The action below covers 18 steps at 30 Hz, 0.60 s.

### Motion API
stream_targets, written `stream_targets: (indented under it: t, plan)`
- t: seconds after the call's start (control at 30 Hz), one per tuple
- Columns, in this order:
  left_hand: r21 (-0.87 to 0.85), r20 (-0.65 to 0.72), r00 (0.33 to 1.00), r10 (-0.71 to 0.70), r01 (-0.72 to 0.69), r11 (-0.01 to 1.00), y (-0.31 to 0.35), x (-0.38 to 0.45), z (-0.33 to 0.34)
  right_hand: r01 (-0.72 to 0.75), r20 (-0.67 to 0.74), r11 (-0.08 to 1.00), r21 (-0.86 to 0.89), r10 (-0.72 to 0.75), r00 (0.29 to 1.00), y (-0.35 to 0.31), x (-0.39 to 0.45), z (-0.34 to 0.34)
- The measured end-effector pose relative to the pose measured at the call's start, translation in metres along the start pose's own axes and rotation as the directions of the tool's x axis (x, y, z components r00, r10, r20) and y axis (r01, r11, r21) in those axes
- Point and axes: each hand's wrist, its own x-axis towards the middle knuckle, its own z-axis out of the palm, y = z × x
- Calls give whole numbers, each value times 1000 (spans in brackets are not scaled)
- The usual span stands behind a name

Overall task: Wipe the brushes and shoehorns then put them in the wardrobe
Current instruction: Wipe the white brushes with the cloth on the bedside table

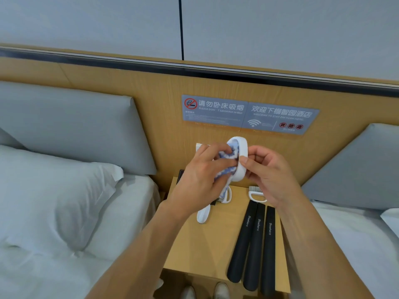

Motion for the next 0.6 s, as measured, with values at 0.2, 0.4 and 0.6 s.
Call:
stream_targets:
  t: [0.2,0.4,0.6]
  plan:
    - [-28,-27,989,-146,145,989,9,-8,8,-44,30,998,-41,45,999,-4,1,1]
    - [-115,-90,981,-172,162,980,6,-5,1,-28,13,998,-61,29,999,-5,0,1]
    - [-199,27,994,-101,105,974,9,2,-12,-108,-1,961,-256,112,994,-18,10,-9]
